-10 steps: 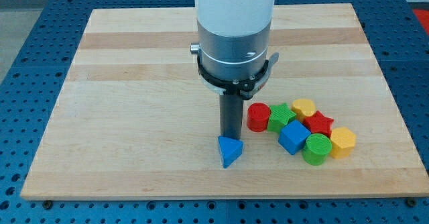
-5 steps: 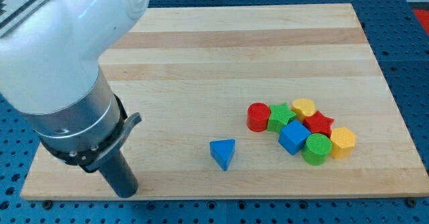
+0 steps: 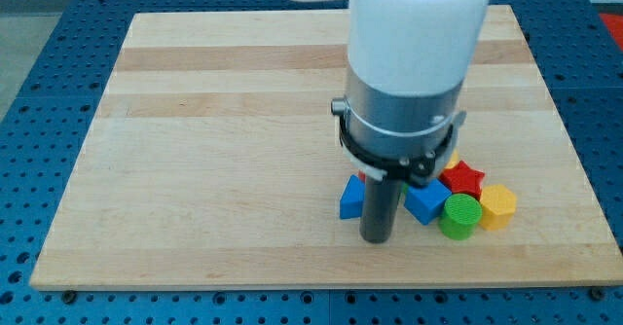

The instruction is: Move the blue triangle closer to the red circle

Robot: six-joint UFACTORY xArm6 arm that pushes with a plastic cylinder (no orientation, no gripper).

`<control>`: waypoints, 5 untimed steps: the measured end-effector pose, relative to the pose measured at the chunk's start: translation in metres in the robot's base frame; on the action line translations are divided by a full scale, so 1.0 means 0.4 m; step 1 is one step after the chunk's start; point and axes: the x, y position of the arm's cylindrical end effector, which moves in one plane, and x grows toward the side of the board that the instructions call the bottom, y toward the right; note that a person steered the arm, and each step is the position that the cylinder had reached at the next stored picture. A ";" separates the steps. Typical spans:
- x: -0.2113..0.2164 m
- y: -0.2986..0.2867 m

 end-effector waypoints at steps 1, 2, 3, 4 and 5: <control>0.081 -0.038; 0.077 -0.086; 0.023 -0.144; -0.114 -0.182; -0.127 -0.105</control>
